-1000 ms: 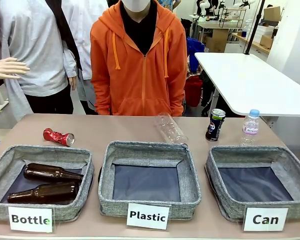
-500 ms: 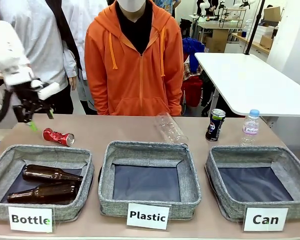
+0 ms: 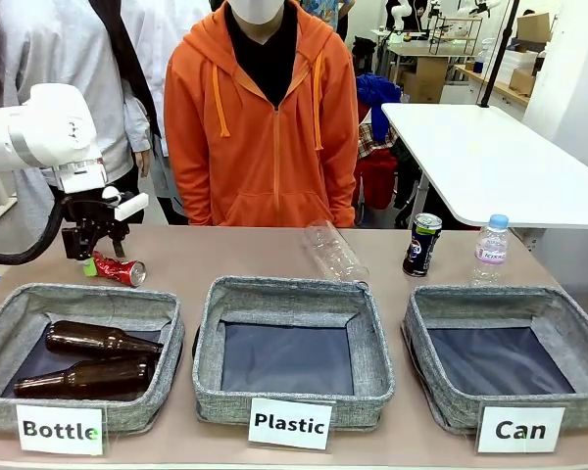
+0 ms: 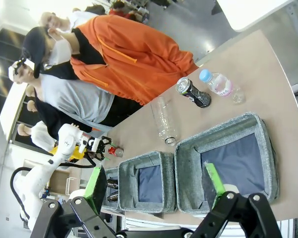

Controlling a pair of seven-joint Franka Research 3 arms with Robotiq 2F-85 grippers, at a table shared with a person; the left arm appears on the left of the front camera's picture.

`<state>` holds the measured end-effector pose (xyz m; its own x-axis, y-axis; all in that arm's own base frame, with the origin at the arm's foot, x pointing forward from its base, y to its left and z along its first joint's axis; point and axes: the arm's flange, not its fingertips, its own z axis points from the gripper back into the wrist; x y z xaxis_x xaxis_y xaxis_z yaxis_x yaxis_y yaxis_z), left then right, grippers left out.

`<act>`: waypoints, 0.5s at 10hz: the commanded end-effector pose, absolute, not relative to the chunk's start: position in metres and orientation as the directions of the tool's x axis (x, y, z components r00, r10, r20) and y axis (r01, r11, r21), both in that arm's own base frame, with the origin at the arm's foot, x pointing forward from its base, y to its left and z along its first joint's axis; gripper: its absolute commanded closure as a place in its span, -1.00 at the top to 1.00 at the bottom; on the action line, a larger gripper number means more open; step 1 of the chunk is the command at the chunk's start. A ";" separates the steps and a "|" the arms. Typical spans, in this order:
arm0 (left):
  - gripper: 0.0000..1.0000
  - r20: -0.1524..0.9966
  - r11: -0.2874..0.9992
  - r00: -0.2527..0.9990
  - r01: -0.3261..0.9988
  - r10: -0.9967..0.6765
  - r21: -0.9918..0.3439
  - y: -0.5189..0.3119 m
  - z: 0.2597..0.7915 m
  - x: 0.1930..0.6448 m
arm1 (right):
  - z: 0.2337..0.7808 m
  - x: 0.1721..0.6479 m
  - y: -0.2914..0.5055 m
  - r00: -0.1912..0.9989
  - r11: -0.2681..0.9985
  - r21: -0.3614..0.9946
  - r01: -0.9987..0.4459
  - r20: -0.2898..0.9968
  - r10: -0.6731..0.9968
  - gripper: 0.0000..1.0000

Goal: Sort the can waste into the basket.
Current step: Pick up the can waste from the table and place it in the right Fabric basket.

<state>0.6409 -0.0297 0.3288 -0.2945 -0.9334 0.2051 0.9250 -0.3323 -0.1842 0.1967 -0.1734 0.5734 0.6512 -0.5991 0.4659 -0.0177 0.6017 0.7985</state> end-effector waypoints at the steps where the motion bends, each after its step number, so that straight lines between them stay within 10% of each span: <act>1: 1.00 0.164 -0.318 -0.289 0.928 -0.943 -0.195 -0.036 0.313 0.640 | 0.576 0.199 -0.172 0.646 0.590 0.806 -0.038 0.470 -0.601 1.00; 4: 1.00 0.098 -0.285 -0.274 0.949 -0.957 -0.131 -0.039 0.311 0.636 | 0.576 0.199 -0.172 0.646 0.590 0.806 -0.038 0.470 -0.601 1.00; 5: -0.20 0.101 -0.281 -0.269 0.950 -0.958 -0.136 -0.038 0.311 0.637 | 0.576 0.199 -0.172 0.646 0.590 0.806 -0.038 0.470 -0.601 1.00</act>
